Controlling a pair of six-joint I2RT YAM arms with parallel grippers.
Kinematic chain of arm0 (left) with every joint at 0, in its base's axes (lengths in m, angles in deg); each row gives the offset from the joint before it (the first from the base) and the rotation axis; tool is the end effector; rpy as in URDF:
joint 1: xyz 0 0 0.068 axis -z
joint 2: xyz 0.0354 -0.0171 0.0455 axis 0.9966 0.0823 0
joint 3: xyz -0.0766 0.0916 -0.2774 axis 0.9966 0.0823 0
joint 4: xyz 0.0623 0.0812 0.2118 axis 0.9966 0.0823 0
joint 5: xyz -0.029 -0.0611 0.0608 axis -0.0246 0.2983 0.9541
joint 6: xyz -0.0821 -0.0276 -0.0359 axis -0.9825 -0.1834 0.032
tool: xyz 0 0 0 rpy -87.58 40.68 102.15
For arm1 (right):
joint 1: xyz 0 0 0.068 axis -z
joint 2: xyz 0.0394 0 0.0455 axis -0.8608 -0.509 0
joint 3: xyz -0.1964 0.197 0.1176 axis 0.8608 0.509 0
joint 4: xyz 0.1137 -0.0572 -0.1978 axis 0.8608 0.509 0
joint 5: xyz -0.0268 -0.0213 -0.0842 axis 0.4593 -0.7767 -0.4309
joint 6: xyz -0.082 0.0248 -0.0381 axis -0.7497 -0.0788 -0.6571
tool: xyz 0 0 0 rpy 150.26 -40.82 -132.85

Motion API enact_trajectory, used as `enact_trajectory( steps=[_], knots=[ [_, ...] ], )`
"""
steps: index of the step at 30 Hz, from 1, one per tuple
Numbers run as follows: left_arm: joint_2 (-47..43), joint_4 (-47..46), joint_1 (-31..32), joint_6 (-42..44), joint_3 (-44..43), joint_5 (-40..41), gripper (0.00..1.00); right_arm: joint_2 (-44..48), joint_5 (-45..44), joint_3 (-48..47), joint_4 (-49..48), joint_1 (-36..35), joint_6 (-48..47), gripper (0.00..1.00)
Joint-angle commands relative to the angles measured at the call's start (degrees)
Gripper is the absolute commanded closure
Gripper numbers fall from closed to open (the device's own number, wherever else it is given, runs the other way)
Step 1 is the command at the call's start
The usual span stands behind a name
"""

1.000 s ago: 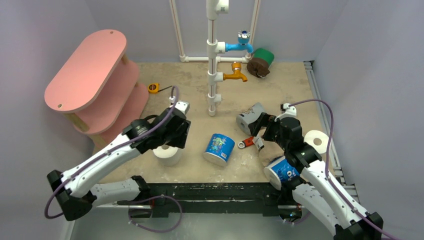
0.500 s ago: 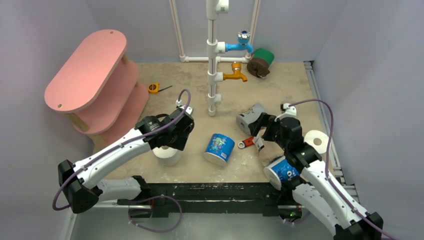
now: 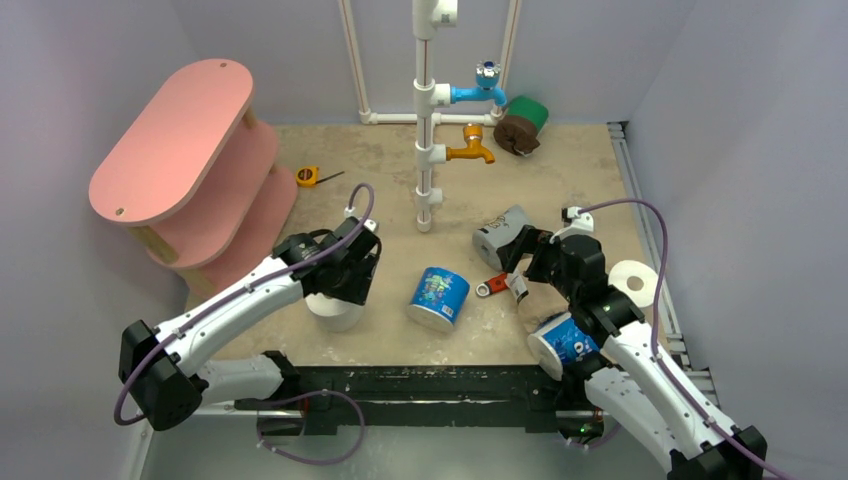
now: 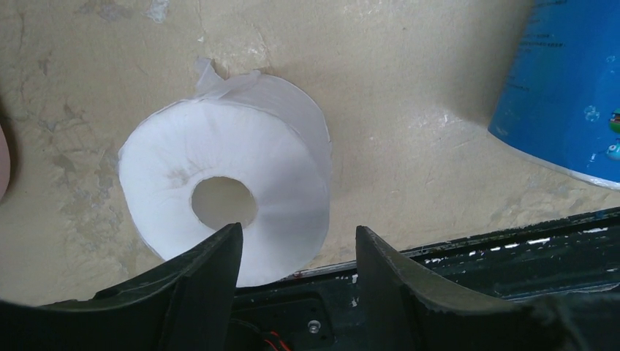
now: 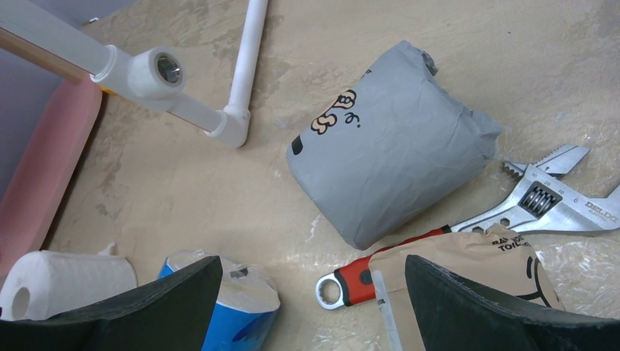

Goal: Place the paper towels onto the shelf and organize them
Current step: Pick up the paper towel from the center of the board.

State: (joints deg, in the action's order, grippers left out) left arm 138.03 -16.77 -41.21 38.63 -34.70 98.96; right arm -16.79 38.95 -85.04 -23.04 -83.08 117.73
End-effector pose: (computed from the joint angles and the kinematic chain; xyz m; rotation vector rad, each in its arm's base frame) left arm 0.1489 -0.1136 0.2645 0.3119 2.6777 -0.0031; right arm 0.1525 0.0599 0.2652 0.2101 2.0253 0.5543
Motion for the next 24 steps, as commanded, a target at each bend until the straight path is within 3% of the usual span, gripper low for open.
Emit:
enact_trajectory(
  steps=[1, 24],
  knots=[
    [-0.5, -2.7, -1.2, -0.2, 0.6, -2.2, 0.43, 0.4, 0.5, -1.1, -1.2, 0.0, -1.0, 0.01],
    [4.5, -4.4, -3.8, -4.5, 3.6, -3.8, 0.43, 1.0, 1.1, -0.6, -1.5, -0.1, -1.0, 0.01]
  ],
)
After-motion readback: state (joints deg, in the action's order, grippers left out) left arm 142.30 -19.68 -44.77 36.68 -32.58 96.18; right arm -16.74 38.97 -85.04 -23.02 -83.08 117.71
